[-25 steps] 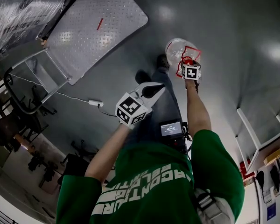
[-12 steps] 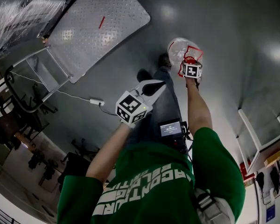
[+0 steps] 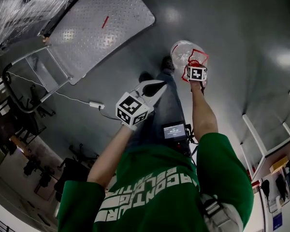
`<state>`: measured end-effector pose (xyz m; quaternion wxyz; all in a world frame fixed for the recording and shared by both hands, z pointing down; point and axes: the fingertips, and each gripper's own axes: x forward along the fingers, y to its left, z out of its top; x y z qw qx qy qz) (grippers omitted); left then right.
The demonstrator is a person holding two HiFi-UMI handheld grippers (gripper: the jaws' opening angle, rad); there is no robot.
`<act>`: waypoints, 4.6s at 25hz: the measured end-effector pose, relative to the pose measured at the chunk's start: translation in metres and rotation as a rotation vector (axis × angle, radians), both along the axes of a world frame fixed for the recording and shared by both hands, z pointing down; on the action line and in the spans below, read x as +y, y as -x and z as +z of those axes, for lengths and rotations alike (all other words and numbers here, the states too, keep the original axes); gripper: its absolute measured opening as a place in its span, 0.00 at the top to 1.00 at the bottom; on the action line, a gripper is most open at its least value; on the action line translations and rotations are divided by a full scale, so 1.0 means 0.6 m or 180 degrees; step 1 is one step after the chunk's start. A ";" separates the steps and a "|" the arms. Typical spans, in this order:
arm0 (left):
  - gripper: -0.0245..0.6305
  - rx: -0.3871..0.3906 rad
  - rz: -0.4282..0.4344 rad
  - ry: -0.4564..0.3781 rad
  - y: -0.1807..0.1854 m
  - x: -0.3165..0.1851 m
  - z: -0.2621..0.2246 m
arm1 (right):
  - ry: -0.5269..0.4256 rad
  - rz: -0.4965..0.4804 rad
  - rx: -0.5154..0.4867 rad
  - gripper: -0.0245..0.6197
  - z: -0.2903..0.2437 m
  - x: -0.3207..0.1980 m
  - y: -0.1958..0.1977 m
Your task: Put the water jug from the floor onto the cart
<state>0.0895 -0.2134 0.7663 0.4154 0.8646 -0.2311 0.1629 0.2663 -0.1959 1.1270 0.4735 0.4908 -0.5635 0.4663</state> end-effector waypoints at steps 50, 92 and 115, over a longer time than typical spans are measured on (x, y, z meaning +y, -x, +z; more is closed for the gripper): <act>0.95 0.0287 -0.0960 -0.1303 0.121 -0.111 -0.375 | -0.2736 -0.1720 -0.0883 0.49 -0.845 -0.376 0.221; 0.95 0.0461 -0.2153 -0.1292 0.604 -0.088 -0.355 | -0.2354 -0.2386 -0.0840 0.49 -0.810 -0.468 0.621; 0.95 0.0276 -0.2667 -0.1005 0.727 -0.058 -0.318 | -0.2069 -0.2986 -0.0993 0.49 -0.725 -0.493 0.813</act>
